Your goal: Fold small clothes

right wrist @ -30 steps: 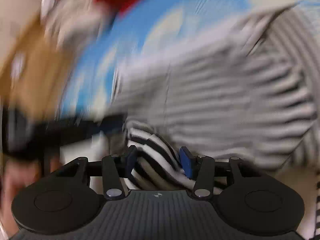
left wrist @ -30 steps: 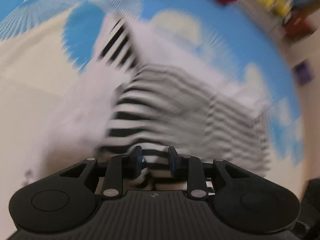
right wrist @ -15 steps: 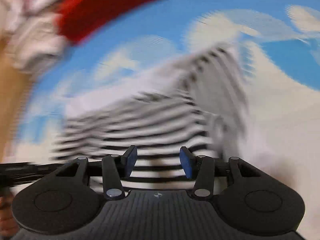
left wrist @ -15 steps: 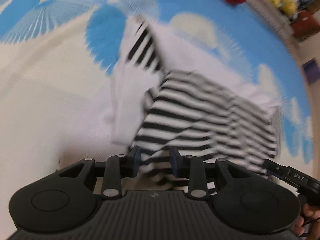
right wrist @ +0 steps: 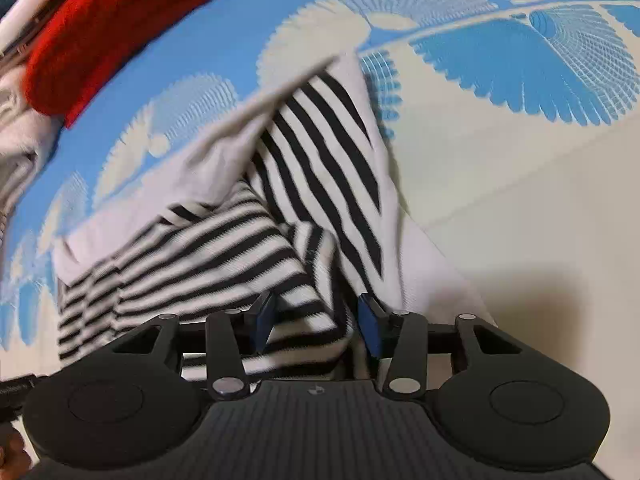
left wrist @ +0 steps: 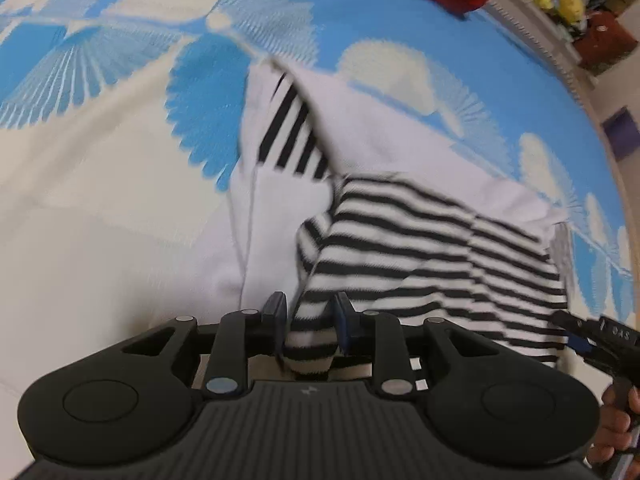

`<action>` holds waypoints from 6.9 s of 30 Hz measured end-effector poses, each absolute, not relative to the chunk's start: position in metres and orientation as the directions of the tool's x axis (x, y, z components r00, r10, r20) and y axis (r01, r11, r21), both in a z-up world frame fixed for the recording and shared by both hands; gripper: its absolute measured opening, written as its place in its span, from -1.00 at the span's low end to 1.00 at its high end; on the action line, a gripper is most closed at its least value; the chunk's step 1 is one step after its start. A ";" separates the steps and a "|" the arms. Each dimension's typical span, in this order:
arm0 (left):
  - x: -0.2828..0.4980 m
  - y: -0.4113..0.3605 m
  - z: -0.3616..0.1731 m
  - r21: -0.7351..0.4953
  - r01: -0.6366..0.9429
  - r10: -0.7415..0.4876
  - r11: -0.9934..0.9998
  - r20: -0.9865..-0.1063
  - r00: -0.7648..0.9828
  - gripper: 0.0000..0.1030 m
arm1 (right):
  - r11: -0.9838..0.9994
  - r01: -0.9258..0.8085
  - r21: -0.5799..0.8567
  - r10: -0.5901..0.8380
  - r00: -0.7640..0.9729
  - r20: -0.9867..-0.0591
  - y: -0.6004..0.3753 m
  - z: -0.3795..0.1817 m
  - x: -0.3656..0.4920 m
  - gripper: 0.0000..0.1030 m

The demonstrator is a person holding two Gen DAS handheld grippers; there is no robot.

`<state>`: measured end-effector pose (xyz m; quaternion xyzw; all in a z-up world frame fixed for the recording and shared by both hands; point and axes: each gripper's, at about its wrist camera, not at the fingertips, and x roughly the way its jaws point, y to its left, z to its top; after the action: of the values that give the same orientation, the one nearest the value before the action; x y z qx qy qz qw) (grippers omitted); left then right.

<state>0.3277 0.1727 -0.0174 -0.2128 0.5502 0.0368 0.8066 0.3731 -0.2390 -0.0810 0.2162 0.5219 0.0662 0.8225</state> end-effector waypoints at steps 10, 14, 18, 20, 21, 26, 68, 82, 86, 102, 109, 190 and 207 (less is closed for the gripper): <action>0.329 0.173 -0.023 -0.280 -0.210 -0.184 0.937 -0.905 0.383 -0.46 | 0.909 0.133 0.396 0.307 0.432 -0.848 -0.234 -0.072 0.375 -0.08; 0.307 0.181 0.015 -0.311 -0.234 -0.189 0.921 -0.883 0.430 -0.46 | 0.896 0.104 0.431 0.309 0.551 -0.775 -0.251 -0.025 0.363 -0.07; 0.267 0.176 0.064 -0.290 -0.187 -0.173 0.938 -0.863 0.474 -0.45 | 0.897 0.074 0.436 0.293 0.640 -0.710 -0.272 0.022 0.324 -0.07; 0.234 0.172 0.082 -0.292 -0.166 -0.174 0.942 -0.847 0.502 -0.44 | 0.884 0.061 0.463 0.316 0.650 -0.691 -0.285 0.035 0.296 -0.07; 0.217 0.170 0.087 -0.298 -0.161 -0.178 0.941 -0.840 0.513 -0.43 | 0.883 0.046 0.467 0.328 0.652 -0.684 -0.290 0.040 0.279 -0.07; 0.131 0.158 0.084 -0.332 -0.170 -0.198 0.928 -0.826 0.528 -0.22 | 0.911 0.010 0.413 0.302 0.667 -0.681 -0.315 0.040 0.185 -0.01; 0.036 0.154 -0.020 -0.279 -0.418 -0.123 0.865 -0.924 0.363 -0.58 | 0.918 0.244 0.312 0.216 0.352 -0.911 -0.329 -0.082 0.089 -0.49; 0.038 0.159 -0.025 -0.275 -0.445 -0.117 0.852 -0.929 0.350 -0.34 | 0.951 0.178 0.253 0.177 0.359 -0.916 -0.312 -0.085 0.087 -0.32; 0.039 0.157 -0.026 -0.265 -0.437 -0.110 0.860 -0.931 0.348 -0.33 | 0.954 0.164 0.250 0.178 0.359 -0.916 -0.311 -0.084 0.085 -0.32; 0.037 0.157 -0.027 -0.263 -0.422 -0.108 0.867 -0.928 0.357 -0.33 | 0.957 0.133 0.258 0.190 0.383 -0.904 -0.311 -0.082 0.079 -0.48; 0.035 0.158 -0.024 -0.297 -0.410 -0.133 0.863 -0.915 0.382 -0.67 | 0.959 0.113 0.262 0.194 0.414 -0.889 -0.307 -0.077 0.078 -0.74; 0.228 0.140 -0.005 -0.083 0.047 -0.096 0.995 -0.826 0.555 -0.49 | 0.854 -0.435 -0.285 0.133 0.712 -0.690 -0.249 -0.059 0.231 0.04; 0.278 0.136 0.000 0.035 -0.160 0.128 0.987 -0.775 0.619 -0.92 | 0.896 -0.348 -0.276 0.064 0.716 -0.695 -0.223 -0.060 0.288 -0.95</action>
<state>0.2781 0.1357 0.0004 -0.0188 0.4289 0.0799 0.8996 0.2877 -0.2232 -0.0596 -0.1973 0.3589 0.1138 0.9051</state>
